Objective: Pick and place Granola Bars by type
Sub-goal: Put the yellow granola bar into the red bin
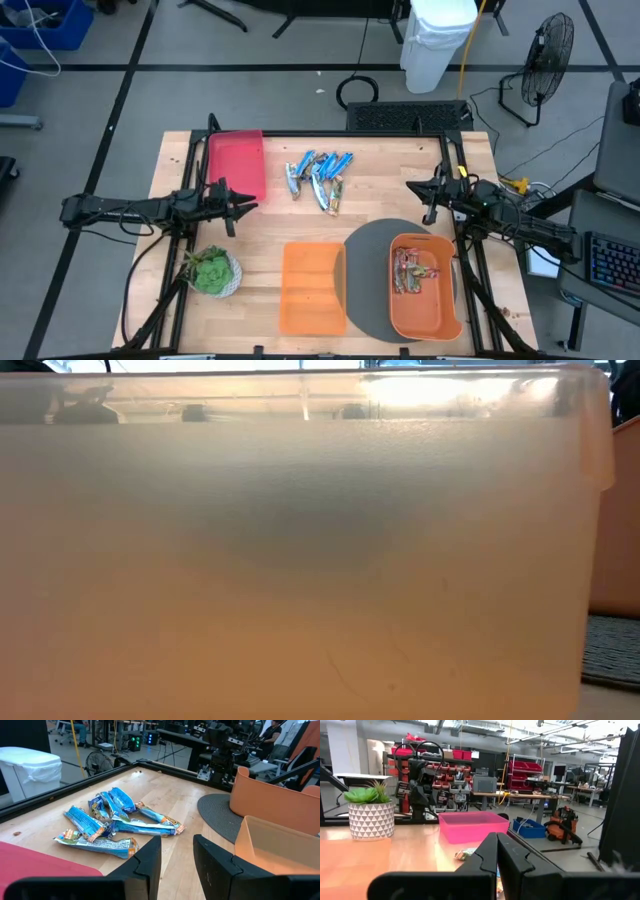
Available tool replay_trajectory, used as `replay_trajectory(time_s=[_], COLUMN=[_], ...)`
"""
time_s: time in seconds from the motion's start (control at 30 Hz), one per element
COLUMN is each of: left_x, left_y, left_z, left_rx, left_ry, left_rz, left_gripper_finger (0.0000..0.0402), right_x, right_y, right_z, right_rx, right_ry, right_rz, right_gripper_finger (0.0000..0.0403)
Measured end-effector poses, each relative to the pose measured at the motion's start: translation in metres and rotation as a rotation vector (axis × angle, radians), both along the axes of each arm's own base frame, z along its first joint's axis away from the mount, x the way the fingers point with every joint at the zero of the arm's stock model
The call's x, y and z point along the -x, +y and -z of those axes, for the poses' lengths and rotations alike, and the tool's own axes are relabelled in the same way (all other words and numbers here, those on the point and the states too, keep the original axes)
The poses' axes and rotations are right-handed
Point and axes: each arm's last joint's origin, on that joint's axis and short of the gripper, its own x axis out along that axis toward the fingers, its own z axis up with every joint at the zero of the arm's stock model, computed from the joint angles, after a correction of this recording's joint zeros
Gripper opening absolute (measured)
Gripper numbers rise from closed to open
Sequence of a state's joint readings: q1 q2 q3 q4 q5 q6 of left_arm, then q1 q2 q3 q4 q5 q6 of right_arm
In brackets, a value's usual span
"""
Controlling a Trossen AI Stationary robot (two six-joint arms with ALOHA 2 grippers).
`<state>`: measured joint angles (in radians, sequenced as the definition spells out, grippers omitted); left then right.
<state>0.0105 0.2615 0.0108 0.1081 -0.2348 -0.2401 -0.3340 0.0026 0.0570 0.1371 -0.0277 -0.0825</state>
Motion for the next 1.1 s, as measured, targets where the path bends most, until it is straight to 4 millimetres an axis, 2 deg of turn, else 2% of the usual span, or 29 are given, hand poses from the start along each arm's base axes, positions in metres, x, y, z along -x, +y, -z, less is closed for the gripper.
replay_trajectory(time_s=[1.1], left_x=[0.0], left_y=[0.0], left_z=[0.0], left_rx=[0.0], left_ry=[0.001], left_rz=[0.0], left_gripper_finger=[0.0118], right_x=[-0.001], right_y=[-0.001], right_z=[0.011], right_rx=[-0.074], right_ry=[0.075], right_rz=[0.001], right_gripper_finger=[0.0])
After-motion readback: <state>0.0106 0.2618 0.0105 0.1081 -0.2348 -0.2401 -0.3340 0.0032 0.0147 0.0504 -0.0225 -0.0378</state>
